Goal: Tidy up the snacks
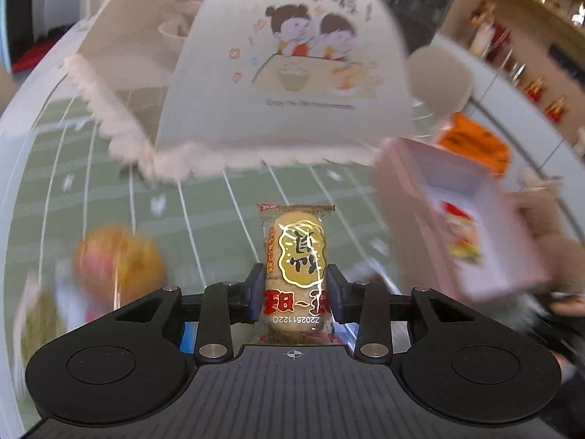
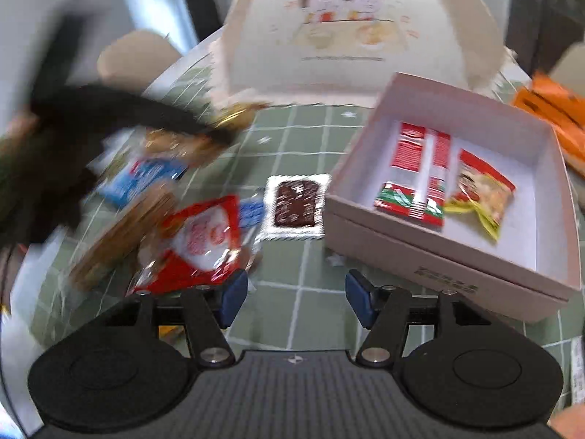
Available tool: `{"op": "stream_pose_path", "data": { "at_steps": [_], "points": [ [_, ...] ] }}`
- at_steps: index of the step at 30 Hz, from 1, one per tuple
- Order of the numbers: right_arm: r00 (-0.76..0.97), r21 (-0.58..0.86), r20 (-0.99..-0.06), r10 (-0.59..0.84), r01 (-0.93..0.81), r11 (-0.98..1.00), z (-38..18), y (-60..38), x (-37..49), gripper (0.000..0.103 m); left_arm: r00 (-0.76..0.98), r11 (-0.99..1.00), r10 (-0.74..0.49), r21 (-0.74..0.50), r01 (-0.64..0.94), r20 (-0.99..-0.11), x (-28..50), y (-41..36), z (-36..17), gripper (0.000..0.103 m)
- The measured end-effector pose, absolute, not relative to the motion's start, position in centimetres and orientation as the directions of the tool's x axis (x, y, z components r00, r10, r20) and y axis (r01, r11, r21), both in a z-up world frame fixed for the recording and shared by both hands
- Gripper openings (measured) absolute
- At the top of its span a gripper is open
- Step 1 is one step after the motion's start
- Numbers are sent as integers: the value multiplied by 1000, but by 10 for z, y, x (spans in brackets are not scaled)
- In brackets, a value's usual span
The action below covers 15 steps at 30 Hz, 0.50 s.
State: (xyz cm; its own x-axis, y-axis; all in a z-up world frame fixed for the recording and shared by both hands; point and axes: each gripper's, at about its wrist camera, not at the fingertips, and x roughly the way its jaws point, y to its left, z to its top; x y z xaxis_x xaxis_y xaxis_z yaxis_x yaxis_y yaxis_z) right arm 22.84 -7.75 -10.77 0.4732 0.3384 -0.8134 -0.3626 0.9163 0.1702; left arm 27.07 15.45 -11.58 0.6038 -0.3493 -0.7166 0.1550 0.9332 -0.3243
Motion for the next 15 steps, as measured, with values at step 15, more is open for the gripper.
{"op": "stream_pose_path", "data": {
  "at_steps": [15],
  "points": [
    [654,39,-724,220,-280,959,-164,5,281,57,518,880,-412,-475,13,-749,127,151,-134,40]
  ]
}}
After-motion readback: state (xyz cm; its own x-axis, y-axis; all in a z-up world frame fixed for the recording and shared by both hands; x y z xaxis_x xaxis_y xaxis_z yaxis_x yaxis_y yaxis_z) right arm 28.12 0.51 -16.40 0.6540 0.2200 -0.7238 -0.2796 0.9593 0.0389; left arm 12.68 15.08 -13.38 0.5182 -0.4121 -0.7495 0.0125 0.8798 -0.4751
